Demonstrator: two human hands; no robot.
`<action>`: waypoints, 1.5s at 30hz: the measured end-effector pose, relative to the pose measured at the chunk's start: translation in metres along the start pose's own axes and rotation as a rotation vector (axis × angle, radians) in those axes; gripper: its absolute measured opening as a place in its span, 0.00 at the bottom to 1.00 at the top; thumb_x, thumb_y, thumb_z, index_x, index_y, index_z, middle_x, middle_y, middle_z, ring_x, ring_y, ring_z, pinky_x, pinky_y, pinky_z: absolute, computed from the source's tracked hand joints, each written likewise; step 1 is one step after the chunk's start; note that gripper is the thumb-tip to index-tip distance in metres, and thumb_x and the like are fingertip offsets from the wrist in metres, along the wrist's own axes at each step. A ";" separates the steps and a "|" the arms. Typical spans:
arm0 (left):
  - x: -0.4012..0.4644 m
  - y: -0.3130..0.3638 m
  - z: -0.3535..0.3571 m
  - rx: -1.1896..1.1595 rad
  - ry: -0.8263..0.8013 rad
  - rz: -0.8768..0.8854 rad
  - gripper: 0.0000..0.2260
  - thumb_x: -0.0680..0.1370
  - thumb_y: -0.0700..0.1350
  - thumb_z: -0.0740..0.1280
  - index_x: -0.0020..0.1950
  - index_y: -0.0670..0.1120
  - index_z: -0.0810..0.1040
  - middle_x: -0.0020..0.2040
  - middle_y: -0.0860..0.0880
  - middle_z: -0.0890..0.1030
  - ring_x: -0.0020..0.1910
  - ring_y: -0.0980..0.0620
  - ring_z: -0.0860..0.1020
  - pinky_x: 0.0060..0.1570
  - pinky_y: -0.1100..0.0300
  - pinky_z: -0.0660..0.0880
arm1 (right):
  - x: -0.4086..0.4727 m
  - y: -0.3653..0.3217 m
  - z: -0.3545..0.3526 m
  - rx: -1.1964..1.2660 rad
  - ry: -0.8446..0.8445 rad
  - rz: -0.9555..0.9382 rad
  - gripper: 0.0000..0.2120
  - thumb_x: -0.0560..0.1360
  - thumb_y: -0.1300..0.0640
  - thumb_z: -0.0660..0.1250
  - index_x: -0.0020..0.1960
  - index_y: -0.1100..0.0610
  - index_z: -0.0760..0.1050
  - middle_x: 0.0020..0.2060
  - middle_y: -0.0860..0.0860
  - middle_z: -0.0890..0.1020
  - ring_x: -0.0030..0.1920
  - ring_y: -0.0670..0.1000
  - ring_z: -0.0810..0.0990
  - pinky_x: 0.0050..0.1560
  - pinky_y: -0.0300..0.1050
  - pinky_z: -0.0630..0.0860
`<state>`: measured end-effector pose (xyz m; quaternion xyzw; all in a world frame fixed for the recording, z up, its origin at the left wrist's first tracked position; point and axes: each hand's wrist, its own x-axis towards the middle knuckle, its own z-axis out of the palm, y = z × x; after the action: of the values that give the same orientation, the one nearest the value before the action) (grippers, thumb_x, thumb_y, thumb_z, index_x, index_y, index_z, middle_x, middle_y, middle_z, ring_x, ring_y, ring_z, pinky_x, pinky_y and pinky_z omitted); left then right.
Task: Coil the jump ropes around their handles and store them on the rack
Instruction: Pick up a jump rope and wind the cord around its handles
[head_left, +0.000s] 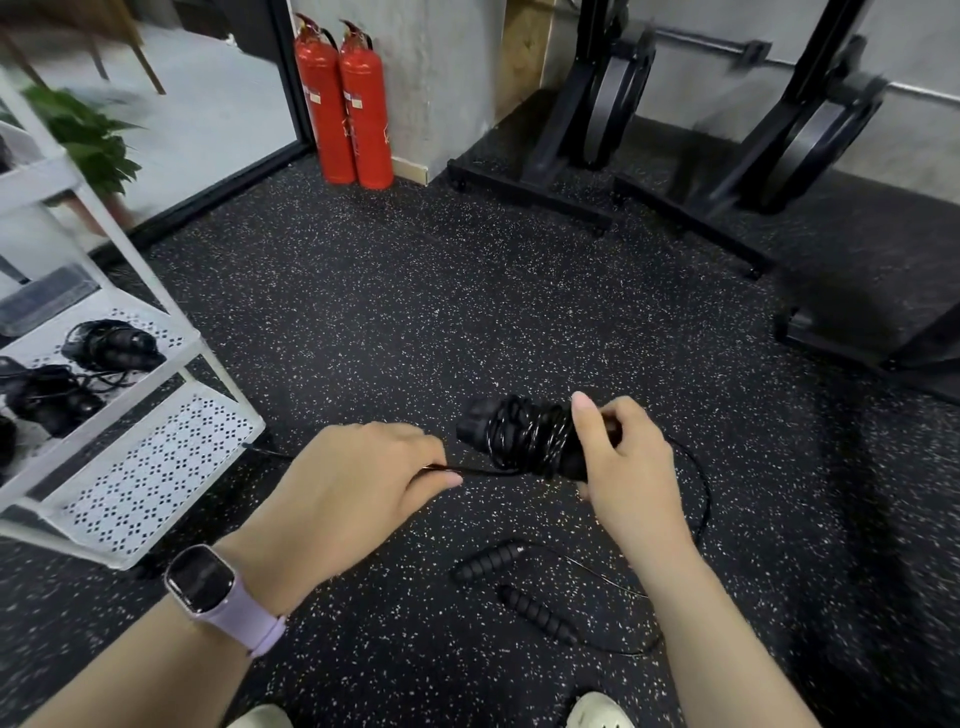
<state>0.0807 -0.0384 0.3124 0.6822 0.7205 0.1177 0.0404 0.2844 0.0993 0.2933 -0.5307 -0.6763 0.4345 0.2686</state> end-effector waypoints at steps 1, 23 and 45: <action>-0.001 0.001 -0.001 -0.009 -0.019 0.027 0.19 0.81 0.65 0.53 0.49 0.58 0.80 0.37 0.61 0.73 0.34 0.61 0.73 0.34 0.64 0.71 | 0.000 0.001 -0.001 -0.046 -0.028 -0.030 0.20 0.81 0.36 0.62 0.43 0.51 0.72 0.33 0.51 0.80 0.27 0.45 0.74 0.33 0.50 0.77; 0.002 0.008 0.002 -0.546 -0.019 -0.121 0.29 0.74 0.79 0.51 0.38 0.54 0.69 0.34 0.52 0.77 0.31 0.52 0.75 0.33 0.56 0.73 | -0.011 -0.015 -0.002 0.620 -0.747 0.124 0.19 0.79 0.46 0.67 0.43 0.62 0.74 0.24 0.48 0.68 0.19 0.44 0.60 0.19 0.33 0.57; 0.012 0.030 -0.007 -1.695 0.038 -0.785 0.06 0.82 0.39 0.67 0.51 0.43 0.85 0.38 0.49 0.78 0.30 0.55 0.71 0.29 0.62 0.70 | -0.017 -0.021 0.030 1.129 -0.287 0.586 0.13 0.85 0.60 0.57 0.44 0.60 0.75 0.30 0.54 0.72 0.18 0.45 0.60 0.17 0.37 0.57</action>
<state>0.1078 -0.0262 0.3272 0.1310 0.5735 0.5930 0.5497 0.2544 0.0727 0.2984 -0.4069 -0.2004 0.8449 0.2837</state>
